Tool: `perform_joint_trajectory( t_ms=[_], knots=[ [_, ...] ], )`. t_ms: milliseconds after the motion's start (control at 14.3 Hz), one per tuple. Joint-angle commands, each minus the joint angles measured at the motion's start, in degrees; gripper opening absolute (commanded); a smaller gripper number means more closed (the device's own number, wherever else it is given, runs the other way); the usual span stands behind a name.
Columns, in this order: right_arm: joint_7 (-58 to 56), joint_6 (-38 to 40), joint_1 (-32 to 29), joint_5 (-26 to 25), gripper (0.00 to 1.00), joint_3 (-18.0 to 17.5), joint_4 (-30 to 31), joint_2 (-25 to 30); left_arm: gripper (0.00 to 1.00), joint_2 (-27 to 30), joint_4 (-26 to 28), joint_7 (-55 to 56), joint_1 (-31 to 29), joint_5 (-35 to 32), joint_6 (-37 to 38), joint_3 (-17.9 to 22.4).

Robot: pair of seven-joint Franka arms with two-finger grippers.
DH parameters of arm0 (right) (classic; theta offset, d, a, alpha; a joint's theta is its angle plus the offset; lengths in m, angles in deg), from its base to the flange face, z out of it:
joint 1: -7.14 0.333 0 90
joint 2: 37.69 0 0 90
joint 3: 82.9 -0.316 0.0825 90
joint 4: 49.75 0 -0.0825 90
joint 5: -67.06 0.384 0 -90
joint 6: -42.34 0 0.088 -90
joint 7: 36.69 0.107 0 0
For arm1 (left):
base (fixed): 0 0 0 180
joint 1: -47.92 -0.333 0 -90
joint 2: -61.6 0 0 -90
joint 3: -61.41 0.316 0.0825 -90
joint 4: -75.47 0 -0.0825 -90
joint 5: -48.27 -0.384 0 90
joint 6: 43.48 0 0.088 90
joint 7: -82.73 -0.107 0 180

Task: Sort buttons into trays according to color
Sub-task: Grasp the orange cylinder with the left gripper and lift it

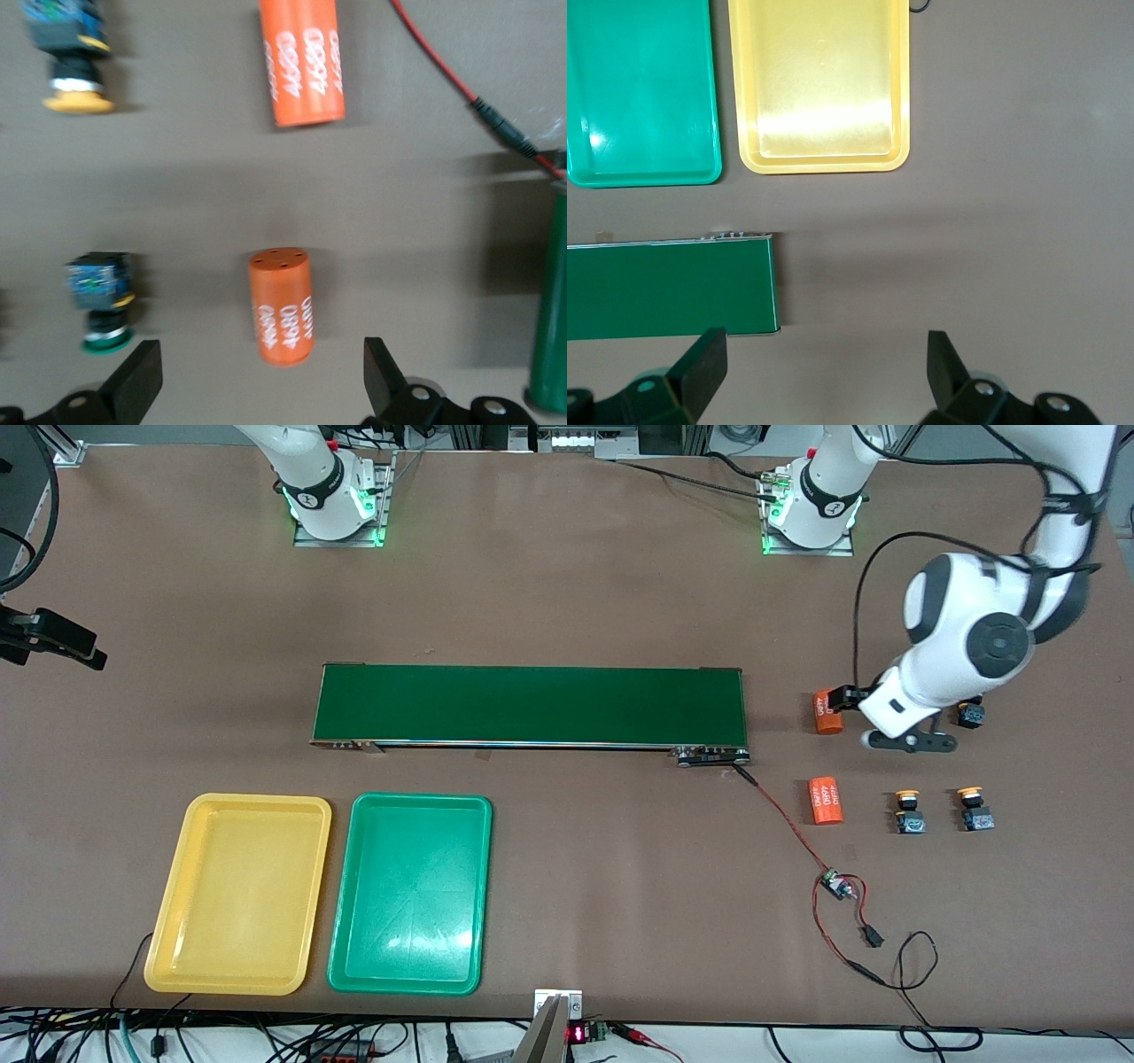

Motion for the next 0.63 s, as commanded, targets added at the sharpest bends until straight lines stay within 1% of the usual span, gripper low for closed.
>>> perform_joint_trajectory(
  t_ms=[0, 420, 490, 560],
  knots=[
    [0.6, -0.9, -0.8, 0.0, 1.0, -0.2, 0.5, 0.3, 1.0, -2.1, 3.7, 1.7, 0.0, -1.1, -6.7, -0.6],
    [0.6, -1.4, -0.8, 0.1, 1.0, -0.2, 0.5, 0.1, 0.95, -8.3, 5.6, 1.6, -0.7, -1.2, -14.4, -0.5],
    [0.6, -1.5, -0.8, 0.1, 1.0, -0.2, 0.5, 0.1, 0.91, -9.4, 6.3, 1.6, -0.7, -1.2, -16.5, -0.5],
    [0.6, -1.4, -0.8, 0.1, 1.0, -0.2, 0.5, 0.1, 0.82, -10.3, 6.6, 1.5, -0.7, -1.2, -18.0, -0.5]
  ],
)
